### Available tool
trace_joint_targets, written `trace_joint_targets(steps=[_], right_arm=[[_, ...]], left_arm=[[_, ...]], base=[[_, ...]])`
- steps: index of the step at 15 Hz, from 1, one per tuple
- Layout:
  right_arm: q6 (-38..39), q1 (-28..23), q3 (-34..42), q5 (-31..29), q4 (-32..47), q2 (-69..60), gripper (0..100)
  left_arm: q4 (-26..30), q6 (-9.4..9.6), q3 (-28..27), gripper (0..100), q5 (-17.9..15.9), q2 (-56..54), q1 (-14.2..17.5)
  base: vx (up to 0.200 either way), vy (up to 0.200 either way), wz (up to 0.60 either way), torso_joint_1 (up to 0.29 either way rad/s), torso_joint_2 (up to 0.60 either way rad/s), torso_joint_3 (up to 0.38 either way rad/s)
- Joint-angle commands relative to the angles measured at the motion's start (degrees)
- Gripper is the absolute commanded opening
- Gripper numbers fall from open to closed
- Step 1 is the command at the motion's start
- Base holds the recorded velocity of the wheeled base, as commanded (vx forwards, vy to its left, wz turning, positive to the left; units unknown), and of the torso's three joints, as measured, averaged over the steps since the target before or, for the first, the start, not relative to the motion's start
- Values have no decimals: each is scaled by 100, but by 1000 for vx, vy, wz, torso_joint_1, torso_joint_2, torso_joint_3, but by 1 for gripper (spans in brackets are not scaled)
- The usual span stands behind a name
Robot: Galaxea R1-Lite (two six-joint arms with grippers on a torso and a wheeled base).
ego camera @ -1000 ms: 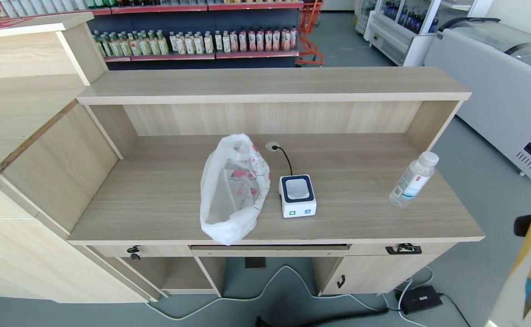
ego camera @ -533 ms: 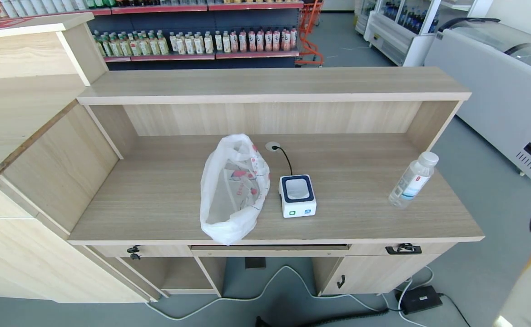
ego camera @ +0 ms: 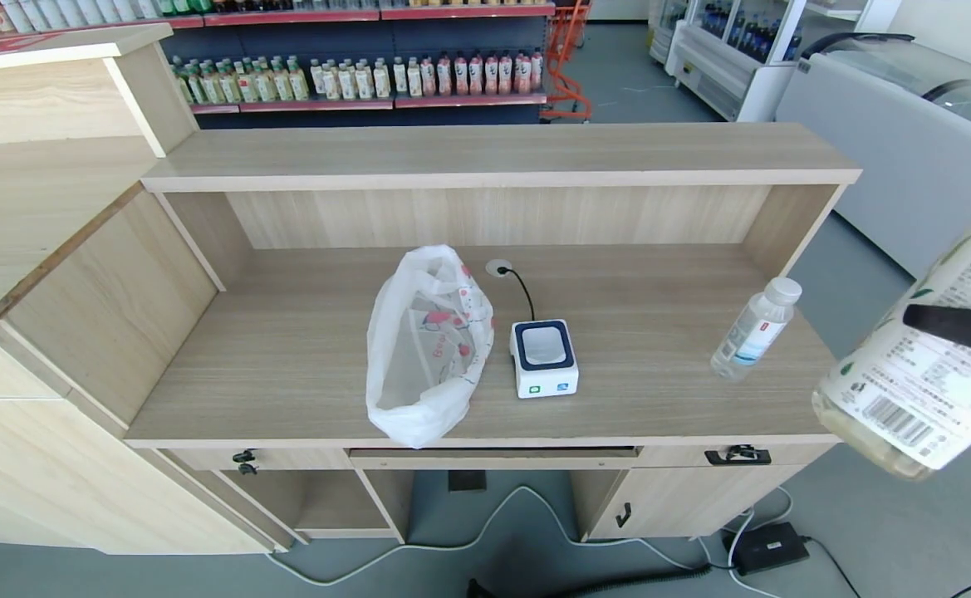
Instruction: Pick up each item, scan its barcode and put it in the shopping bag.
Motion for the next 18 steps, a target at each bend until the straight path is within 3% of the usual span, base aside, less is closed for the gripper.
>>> trace_joint_targets(steps=[1, 2, 4, 8, 13, 16, 18], right_arm=[[-568, -334, 132, -1394, -143, 673, 0], [-779, -474, 202, -1561, -301, 744, 0], [-1966, -914, 282, -2098, -310, 919, 0], [-4822, -2267, 369, -2080, -415, 1288, 0], [-5490, -2311, 703, -1913, -2190, 2009, 0], [-5341, -2311, 528, -832, -2762, 2413, 0], [-5376, -2250, 519, -779, -3043, 2572, 0]], left_arm=[[2, -6, 0, 100, 0, -2, 0], [2, 2, 0, 100, 0, -2, 0], [2, 2, 0, 100, 0, -2, 0], [2, -6, 0, 100, 0, -2, 0], [2, 2, 0, 100, 0, -2, 0], [2, 2, 0, 100, 0, -2, 0], [2, 2, 0, 100, 0, -2, 0]], base=[[0, 0, 0, 0, 0, 0], [0, 0, 0, 0, 0, 0], [0, 0, 0, 0, 0, 0], [0, 0, 0, 0, 0, 0], [0, 0, 0, 0, 0, 0], [0, 0, 0, 0, 0, 0], [0, 0, 0, 0, 0, 0]])
